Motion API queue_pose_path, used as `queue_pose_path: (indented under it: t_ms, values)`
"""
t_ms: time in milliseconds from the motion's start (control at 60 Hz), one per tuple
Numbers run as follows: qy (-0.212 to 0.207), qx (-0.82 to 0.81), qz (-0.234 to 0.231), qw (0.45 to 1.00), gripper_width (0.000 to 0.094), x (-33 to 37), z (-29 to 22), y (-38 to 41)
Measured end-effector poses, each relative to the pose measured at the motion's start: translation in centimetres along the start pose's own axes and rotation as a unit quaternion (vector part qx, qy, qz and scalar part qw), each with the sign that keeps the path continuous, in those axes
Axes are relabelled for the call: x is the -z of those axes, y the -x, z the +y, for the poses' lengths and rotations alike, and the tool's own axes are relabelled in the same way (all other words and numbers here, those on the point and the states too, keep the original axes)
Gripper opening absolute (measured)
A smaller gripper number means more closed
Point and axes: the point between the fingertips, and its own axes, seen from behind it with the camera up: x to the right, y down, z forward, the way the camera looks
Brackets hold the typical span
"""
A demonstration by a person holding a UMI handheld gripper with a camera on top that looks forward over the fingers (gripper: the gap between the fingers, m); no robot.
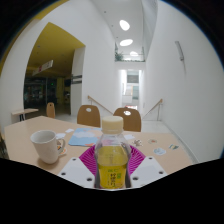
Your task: Pour water
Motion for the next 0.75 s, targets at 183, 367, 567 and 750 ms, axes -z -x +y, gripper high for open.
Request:
queue_pose_path:
  t_ms: [183, 367, 567, 750]
  values:
    - [0.017, -0.005, -0.010, 1.000, 0.0609, 3.0, -0.1, -1.2]
    - [0.041, -0.008, -0.023, 0.999, 0.0857, 13.0, -0.3, -3.0]
    - [0.055, -0.068, -0.047, 0.995, 0.0858, 24.4, 0.2, -2.4]
    - [0.063, -0.094, -0.058, 0.992, 0.0855, 33.1, 2.7, -1.6]
